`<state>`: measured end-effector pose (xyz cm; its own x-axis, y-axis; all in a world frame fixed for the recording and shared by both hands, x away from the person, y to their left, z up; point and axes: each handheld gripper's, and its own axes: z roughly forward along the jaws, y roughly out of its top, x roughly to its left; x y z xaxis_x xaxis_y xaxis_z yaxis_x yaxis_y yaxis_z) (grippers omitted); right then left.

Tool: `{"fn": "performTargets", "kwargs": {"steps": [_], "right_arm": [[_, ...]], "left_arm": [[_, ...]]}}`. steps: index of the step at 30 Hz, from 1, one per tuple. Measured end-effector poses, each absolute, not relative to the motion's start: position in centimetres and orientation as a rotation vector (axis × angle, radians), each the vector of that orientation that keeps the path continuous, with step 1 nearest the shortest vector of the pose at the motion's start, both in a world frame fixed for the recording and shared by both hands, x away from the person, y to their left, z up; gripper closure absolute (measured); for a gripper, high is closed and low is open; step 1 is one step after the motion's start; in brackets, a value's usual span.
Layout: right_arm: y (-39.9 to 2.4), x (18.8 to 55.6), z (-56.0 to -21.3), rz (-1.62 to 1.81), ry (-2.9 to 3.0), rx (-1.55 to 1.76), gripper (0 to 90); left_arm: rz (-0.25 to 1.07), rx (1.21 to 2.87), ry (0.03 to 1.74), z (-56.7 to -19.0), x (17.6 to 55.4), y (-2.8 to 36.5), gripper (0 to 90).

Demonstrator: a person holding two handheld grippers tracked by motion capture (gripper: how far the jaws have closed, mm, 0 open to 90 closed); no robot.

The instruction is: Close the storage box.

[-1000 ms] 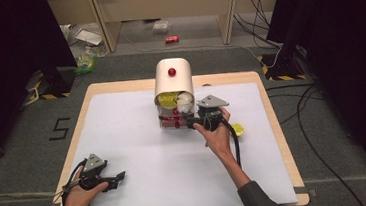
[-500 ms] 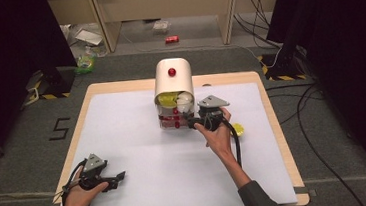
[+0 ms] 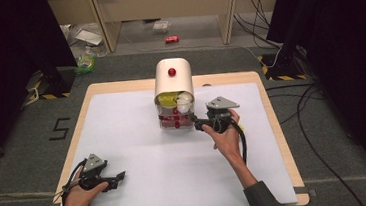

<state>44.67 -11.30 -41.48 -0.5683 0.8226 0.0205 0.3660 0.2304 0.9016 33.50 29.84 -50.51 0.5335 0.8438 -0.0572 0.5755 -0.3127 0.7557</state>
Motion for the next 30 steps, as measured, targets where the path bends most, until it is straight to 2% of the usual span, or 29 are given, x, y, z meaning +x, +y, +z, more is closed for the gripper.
{"fn": "performTargets", "kwargs": {"steps": [30], "right_arm": [[-13.2,42.8,-41.2,1.305,2.042,1.087,24.0]], "left_arm": [[0.451,2.019,1.147,-50.5,33.5,29.9,14.3]]}}
